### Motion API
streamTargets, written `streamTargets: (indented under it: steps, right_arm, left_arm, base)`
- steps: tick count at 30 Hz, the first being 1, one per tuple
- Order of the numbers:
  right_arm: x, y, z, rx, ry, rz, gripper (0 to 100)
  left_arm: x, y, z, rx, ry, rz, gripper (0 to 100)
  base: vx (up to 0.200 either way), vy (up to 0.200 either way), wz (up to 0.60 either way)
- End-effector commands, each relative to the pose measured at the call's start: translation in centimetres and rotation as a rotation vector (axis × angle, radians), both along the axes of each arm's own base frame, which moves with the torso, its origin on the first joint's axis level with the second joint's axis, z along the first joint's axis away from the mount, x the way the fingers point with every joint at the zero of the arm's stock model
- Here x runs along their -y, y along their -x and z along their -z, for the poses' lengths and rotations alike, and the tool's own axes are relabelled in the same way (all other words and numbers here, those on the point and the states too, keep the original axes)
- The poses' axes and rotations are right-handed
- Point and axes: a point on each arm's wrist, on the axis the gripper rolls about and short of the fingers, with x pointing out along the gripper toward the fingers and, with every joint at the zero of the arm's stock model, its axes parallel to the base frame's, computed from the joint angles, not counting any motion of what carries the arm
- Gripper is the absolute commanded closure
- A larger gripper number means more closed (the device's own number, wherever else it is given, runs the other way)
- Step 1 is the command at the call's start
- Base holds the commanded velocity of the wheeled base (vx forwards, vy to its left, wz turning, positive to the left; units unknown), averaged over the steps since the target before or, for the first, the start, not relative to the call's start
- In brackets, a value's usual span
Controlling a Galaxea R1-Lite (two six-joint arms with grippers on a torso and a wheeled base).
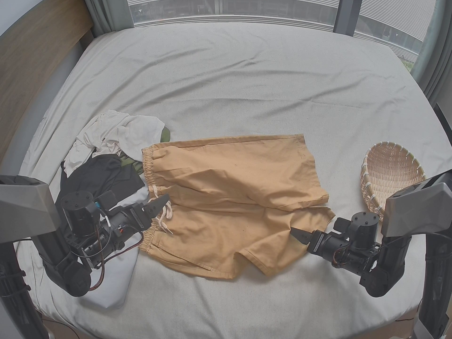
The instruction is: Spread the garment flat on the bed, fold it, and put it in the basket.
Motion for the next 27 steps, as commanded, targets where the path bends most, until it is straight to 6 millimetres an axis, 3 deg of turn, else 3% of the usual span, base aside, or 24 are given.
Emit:
streamTargets:
  steps: [1, 12, 18, 27]
  right_arm:
    - [-1.0, 0.5, 0.1, -0.019, -0.015, -0.029, 0]
    - [-0.7, 2.0, -2.5, -0.009, -0.079, -0.024, 0]
    - [-0.4, 2.6, -5.4, 0.039, -0.167, -0.012, 0]
    - [1.4, 5.4, -8.4, 0.077, -0.209, -0.029, 0]
  left_arm:
    - [-0.1, 0.0, -0.3, 0.013, 0.004, -0.001, 0]
    - [0.0, 0.0, -0.2, 0.01, 0.012, -0.001, 0]
    - [0.0, -0.1, -0.3, 0.013, 0.012, -0.002, 0]
    - [0.0, 0.0, -0.3, 0.011, 0.013, -0.003, 0]
  base:
    - [0.0, 0.0, 0.0]
    - [0.0, 0.0, 0.0]
    - [0.0, 0.0, 0.0]
    - [0.0, 0.0, 0.0]
